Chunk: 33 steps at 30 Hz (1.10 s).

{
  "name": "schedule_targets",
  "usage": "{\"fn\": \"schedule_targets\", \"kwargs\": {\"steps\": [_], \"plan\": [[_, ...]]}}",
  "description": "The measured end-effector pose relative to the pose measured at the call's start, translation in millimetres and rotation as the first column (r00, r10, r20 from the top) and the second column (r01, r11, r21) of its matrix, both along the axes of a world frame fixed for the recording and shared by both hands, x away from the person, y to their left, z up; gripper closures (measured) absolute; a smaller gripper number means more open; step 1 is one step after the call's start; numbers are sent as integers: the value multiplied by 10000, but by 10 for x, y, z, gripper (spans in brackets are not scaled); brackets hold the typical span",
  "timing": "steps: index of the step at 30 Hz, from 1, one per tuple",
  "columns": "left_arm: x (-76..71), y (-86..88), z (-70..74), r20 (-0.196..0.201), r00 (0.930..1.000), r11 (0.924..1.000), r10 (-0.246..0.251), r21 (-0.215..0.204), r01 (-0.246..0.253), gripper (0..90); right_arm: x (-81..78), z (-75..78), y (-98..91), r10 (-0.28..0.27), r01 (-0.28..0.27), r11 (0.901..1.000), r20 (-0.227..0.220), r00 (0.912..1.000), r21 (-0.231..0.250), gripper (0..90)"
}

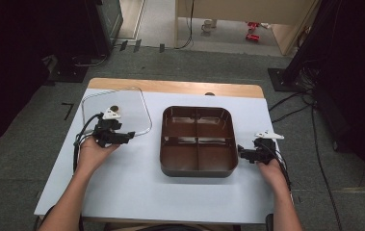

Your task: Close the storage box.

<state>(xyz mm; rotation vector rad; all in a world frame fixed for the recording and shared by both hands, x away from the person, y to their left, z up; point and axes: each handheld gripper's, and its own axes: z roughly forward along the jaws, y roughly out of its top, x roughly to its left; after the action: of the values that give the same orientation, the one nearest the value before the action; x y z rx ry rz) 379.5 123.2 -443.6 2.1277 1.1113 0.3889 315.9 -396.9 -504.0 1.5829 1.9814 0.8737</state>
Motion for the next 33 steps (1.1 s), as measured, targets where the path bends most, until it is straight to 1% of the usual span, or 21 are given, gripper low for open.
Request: {"fn": "schedule_targets", "kwargs": {"steps": [2, 3, 6, 8, 9, 10, 11, 12, 13, 14, 17, 19, 20, 21, 25, 26, 28, 29, 30, 32, 33], "plan": [[40, 10, 4, 126, 9999, 9999, 101, 113, -102, 325, 0, 0, 0, 0, 0, 10000, -2, 10000, 3, 90], [64, 16, 9, 121, 9998, 9998, 156, 131, -158, 325, 0, 0, 0, 0, 0, 10000, -2, 10000, 3, 90], [157, 53, 18, 44, 9995, 9995, 308, -120, -308, 330, 1, 0, 0, 2, -2, 10000, -2, 10000, -3, 89], [230, 86, 19, 140, 9987, 9986, 497, -181, -494, 339, 1, 0, 0, 2, -2, 10000, -3, 10000, -2, 89], [230, 86, 19, 140, 9987, 9986, 497, -181, -494, 341, 1, 0, 0, 2, -2, 10000, -3, 10000, -2, 89], [269, 100, 18, 105, 9983, 9983, 565, -163, -563, 341, 0, 0, 0, 2, -2, 10000, -2, 10000, -1, 89], [329, 127, 17, 58, 9976, 9974, 685, -237, -684, 341, 0, 0, 0, 1, -1, 10000, -4, 10000, -1, 89], [361, 149, 14, 122, 9968, 9960, 791, -420, -785, 341, 0, 0, 0, 1, -1, 10000, -2, 10000, -1, 89], [361, 149, 14, 122, 9968, 9960, 791, -420, -785, 345, 0, 0, 0, 1, -1, 10000, -2, 10000, -1, 89], [413, 181, 15, 101, 9960, 9943, 892, -588, -884, 352, 0, 0, 0, 2, -2, 10000, -3, 10000, 1, 89], [455, 198, 18, 55, 9952, 9934, 976, -617, -971, 350, 0, 0, 0, 2, -2, 10000, -2, 10000, 1, 89], [495, 222, 27, 160, 9939, 9920, 1087, -662, -1075, 350, 0, 0, 0, 2, -2, 10000, -2, 10000, 1, 89], [531, 243, 32, 245, 9924, 9896, 1209, -816, -1186, 349, 0, 0, 1, 1, -1, 10000, 0, 10000, -4, 89], [531, 243, 32, 245, 9924, 9896, 1209, -816, -1186, 349, 0, 0, 1, 1, -1, 10000, 0, 10000, -4, 89], [614, 285, 23, 315, 9899, 9881, 1383, -718, -1358, 347, -1, 0, 1, 2, -2, 10000, 4, 10000, -14, 89], [658, 317, 10, 276, 9884, 9859, 1496, -793, -1470, 347, -1, 0, 2, 3, -3, 10000, 3, 10000, -15, 89], [676, 331, -1, 292, 9873, 9843, 1560, -877, -1530, 347, -1, 0, 2, 0, 0, 10000, 3, 10000, -15, 89], [714, 356, -30, 377, 9849, 9821, 1693, -906, -1653, 349, -1, 0, 2, -1, 1, 10000, 3, 10000, -14, 89], [735, 367, -49, 403, 9835, 9813, 1763, -853, -1724, 350, -2, 0, 2, -4, 4, 10000, 1, 10000, -15, 89], [788, 391, -90, 218, 9833, 9808, 1809, -774, -1788, 350, -2, 0, 2, -1, 1, 10000, 7, 10000, -18, 89], [788, 391, -90, 218, 9833, 9808, 1809, -774, -1788, 350, -2, 0, 2, -1, 1, 10000, 7, 10000, -18, 89]]}}
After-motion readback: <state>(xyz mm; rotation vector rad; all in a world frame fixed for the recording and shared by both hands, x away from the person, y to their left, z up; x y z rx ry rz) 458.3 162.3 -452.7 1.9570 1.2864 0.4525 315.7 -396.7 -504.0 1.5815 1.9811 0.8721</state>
